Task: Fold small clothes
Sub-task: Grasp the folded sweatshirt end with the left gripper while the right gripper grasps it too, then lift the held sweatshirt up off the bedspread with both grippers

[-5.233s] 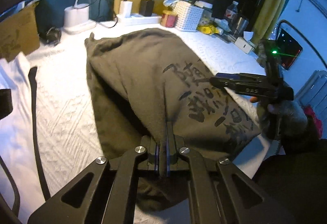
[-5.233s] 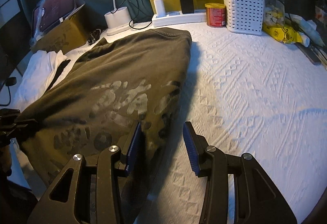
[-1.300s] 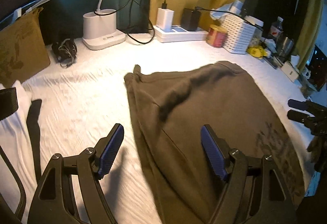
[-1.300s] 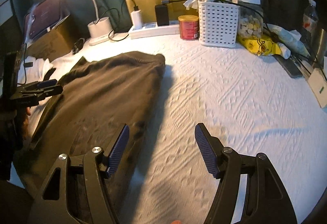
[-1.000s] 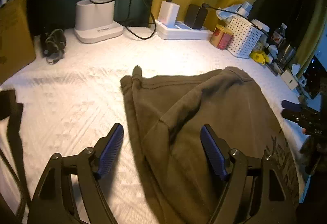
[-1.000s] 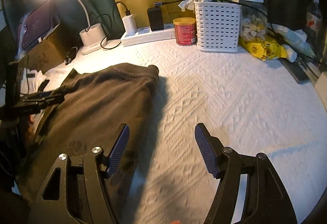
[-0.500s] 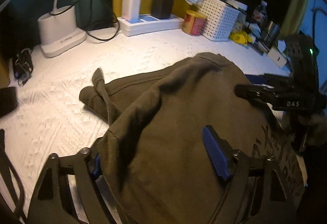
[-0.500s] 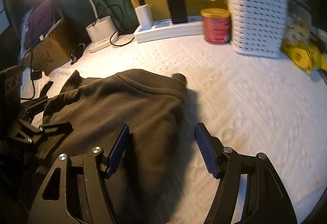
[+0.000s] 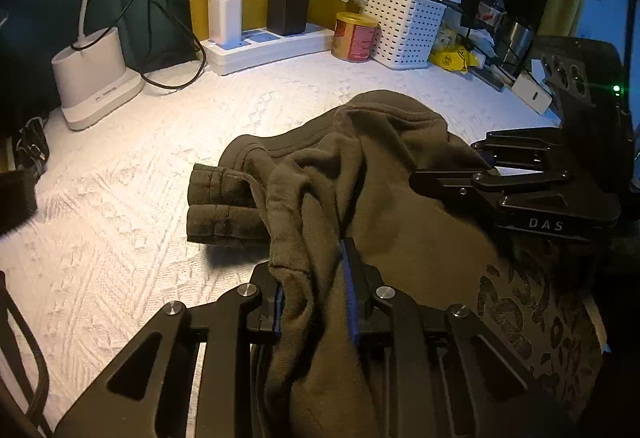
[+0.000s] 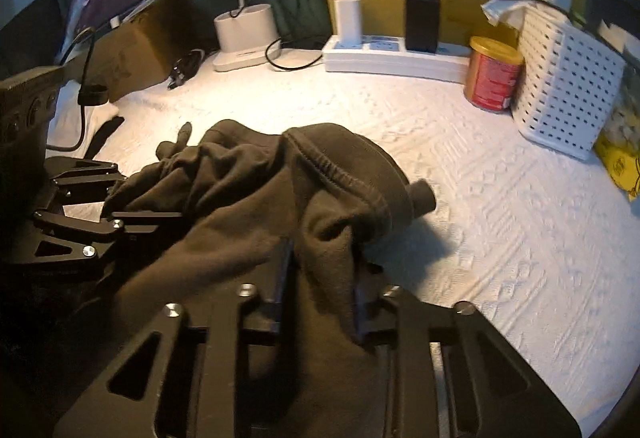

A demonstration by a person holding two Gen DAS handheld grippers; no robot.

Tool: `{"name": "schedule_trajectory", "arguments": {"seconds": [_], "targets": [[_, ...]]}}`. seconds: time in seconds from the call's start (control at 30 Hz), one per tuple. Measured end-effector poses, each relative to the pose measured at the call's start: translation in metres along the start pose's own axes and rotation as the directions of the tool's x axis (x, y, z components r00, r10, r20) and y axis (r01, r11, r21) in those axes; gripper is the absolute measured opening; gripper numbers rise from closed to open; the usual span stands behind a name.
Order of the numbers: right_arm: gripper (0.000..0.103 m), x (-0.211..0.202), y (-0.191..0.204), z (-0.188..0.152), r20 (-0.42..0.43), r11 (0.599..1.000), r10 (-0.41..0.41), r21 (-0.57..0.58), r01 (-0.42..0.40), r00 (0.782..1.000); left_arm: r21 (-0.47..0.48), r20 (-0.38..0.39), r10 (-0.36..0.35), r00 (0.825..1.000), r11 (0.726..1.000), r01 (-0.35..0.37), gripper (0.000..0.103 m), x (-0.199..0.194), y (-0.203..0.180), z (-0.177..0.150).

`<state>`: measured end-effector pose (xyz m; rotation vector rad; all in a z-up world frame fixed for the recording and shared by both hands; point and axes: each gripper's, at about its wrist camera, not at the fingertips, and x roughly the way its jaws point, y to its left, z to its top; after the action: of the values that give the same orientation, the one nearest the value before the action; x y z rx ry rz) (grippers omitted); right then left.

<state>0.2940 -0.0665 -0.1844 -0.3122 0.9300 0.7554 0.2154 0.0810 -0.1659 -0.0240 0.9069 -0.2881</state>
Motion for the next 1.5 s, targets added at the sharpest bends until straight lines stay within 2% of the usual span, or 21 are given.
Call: {"name": "schedule_trajectory", "arguments": {"seconds": [0.43,0.63,0.93,1.5], "targets": [[0.018,-0.023,0.008,-0.011,0.023,1.0,-0.001,0.024,0.0,1.0,-0.017,0.047,-0.007,0.999,1.0,0.008,0.019,-0.017,-0.017,-0.008],[0.015,-0.046,0.013,-0.016,0.073,0.999,-0.012,0.034,0.01,0.997,0.004,0.099,0.001,0.995,1.0,-0.002,0.019,-0.033,-0.032,-0.011],[0.014,-0.078,0.025,-0.02,0.146,1.0,-0.02,0.023,0.017,0.989,0.027,0.192,0.012,0.981,0.999,-0.018,0.019,-0.065,-0.053,-0.017],[0.013,-0.133,0.048,-0.032,0.234,0.999,-0.048,-0.003,0.05,0.971,0.058,0.29,0.022,0.957,0.997,-0.041,0.019,-0.109,-0.081,-0.028]]}}
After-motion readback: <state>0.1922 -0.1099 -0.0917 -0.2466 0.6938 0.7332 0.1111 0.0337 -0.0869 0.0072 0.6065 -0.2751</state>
